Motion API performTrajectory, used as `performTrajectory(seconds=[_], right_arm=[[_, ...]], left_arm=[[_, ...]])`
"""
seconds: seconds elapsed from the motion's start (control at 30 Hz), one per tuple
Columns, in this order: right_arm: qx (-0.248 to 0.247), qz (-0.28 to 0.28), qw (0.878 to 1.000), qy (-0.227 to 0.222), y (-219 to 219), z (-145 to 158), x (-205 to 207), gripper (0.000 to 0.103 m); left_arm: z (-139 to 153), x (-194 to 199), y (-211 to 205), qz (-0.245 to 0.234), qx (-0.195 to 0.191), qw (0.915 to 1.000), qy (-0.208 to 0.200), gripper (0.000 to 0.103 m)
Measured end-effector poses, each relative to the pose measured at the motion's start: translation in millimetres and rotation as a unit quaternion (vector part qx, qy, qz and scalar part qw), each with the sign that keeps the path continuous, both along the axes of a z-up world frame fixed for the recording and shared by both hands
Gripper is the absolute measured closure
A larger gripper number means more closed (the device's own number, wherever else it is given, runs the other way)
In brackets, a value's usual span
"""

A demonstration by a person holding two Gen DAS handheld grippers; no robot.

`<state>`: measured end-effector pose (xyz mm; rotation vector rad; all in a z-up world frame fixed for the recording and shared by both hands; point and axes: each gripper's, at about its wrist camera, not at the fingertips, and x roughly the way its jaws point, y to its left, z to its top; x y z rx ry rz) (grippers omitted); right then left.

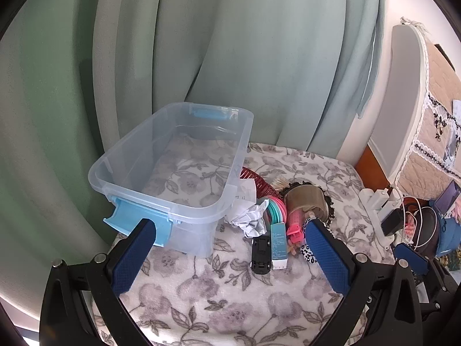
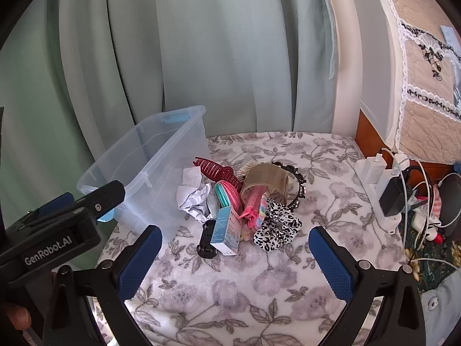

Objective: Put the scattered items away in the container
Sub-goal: 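Move both tools toward the pile of items on the bed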

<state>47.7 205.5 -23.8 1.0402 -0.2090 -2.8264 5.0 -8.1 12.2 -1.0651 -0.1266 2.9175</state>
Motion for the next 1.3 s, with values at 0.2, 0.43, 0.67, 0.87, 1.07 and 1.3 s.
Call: performTrajectory(seconds=[0.2,0.43,0.67,0.87,1.07,1.3], right_arm=[[-0.008,-0.006,1.0,0.005,8,-6,-4,0.0],[-0.009,-0.042,0.999,-0.03,38,-35,-17,0.0],[-0.03,-0.052,0.994,-0.093,68,-76,-29,0.0],[-0.018,-0.065,0.99,-0.122,88,-99,-46,0.0],[-0.02,-0.071,0.988,-0.133,106,-115,-61,0.0],[-0.073,-0.061,0.987,-0.131,126,-125,-85,0.004]], left_arm=[[-9,-5,7,-0.011,0.005,0.9999,-0.006,0.0],[-31,-13,31,-0.054,-0.008,0.9982,-0.026,0.0],[-64,-29,69,-0.115,0.0,0.9902,-0.08,0.0],[-92,-51,83,-0.112,0.003,0.9851,-0.13,0.0],[-112,-71,88,-0.098,0.0,0.983,-0.155,0.0],[-129,-87,89,-0.073,-0.036,0.9822,-0.169,0.009]])
